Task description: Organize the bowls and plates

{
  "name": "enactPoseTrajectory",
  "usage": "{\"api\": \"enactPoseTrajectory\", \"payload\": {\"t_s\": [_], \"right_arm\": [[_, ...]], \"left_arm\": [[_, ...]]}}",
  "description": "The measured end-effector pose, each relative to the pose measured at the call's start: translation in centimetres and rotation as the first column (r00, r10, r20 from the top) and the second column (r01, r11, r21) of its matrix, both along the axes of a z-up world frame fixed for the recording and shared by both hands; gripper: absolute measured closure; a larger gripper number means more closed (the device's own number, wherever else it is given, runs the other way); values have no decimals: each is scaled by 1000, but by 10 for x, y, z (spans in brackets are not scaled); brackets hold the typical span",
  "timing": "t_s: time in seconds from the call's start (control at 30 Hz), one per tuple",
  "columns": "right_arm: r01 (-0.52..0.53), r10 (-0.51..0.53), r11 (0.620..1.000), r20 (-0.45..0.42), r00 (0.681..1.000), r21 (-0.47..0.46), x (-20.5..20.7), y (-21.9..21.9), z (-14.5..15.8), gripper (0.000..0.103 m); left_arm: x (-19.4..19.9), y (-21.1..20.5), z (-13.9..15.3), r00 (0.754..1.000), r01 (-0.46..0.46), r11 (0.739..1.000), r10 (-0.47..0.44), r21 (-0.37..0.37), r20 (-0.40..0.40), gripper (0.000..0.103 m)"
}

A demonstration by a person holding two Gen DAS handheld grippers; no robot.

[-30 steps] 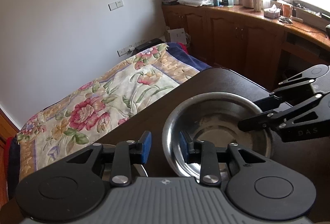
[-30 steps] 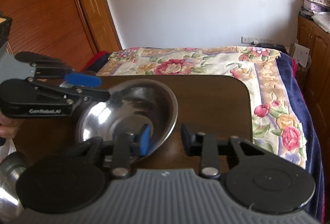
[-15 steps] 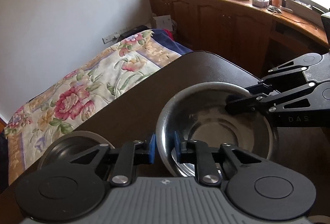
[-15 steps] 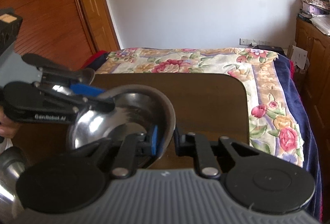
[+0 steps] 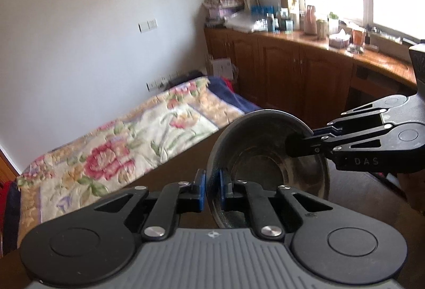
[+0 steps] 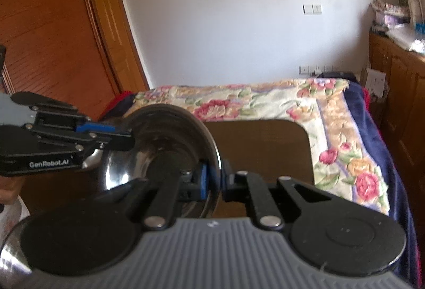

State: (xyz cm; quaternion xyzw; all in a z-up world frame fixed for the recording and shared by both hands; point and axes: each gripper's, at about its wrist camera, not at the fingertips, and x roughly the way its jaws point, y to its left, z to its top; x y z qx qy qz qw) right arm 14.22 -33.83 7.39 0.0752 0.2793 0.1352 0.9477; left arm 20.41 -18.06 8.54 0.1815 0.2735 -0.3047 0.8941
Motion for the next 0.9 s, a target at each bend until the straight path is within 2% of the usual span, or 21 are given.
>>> {"api": "enactPoseTrajectory", "payload": {"t_s": [0.47,0.6,0.9], "right_arm": [[-8,22,997,185,982,-75,-64,31,56,92],[-21,40,996,219,975,-89,-77,40,65,92],[-49,73,993,229,971,-110,-89,53,68,93]], "left_arm": [[-79,45,63,992,-6,998,14,-67,128,76],[-98,55,68,988,-15,997,26,-71,151,76],[-122,77,68,987,-25,995,40,-94,155,76]]}}
